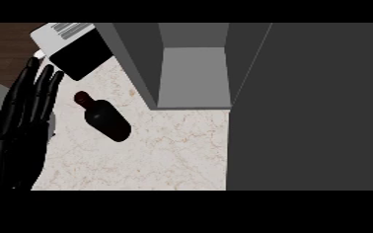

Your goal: Pick up the wine, place it into the cabinet and close the cabinet

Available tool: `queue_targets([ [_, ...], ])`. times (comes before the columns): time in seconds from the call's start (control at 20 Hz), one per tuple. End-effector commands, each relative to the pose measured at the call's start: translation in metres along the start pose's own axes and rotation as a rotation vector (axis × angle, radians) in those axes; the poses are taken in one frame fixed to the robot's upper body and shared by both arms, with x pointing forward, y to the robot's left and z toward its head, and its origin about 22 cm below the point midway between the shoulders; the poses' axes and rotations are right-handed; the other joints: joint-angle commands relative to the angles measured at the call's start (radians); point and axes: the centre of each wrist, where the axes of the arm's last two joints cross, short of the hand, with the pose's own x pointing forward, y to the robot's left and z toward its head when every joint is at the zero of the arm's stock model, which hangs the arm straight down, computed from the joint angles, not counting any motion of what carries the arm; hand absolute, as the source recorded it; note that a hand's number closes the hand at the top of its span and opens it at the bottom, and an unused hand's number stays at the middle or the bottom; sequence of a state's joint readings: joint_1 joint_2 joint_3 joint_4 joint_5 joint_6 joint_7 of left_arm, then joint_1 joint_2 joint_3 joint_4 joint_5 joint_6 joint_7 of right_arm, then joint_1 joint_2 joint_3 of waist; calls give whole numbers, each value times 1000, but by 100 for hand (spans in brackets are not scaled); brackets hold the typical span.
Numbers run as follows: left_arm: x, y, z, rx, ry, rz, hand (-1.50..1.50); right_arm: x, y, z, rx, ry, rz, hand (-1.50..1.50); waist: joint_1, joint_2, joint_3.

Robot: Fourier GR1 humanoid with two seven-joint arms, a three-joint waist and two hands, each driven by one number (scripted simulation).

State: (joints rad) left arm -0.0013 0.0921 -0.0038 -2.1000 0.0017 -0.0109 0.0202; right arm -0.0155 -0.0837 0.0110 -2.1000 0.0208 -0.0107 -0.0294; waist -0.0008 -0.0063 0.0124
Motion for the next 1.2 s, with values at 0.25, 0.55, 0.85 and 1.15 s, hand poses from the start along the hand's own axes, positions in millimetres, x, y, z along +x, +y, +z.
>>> queue_targets([
  [0.25,-1,26,-35,-490,-105,238,-150,12,3,21,-23,37,-11,-150,-39,9,-17],
  [0.55,-11,52,-38,-606,133,443,-150,49,14,36,157,174,-212,-150,-20,2,-14],
  [0.85,27,84,-66,-659,174,465,-150,101,24,47,129,165,-216,-150,-4,3,-13],
  [1.15,52,91,-70,-635,211,472,-150,111,39,47,119,160,-217,-150,1,3,-13],
])
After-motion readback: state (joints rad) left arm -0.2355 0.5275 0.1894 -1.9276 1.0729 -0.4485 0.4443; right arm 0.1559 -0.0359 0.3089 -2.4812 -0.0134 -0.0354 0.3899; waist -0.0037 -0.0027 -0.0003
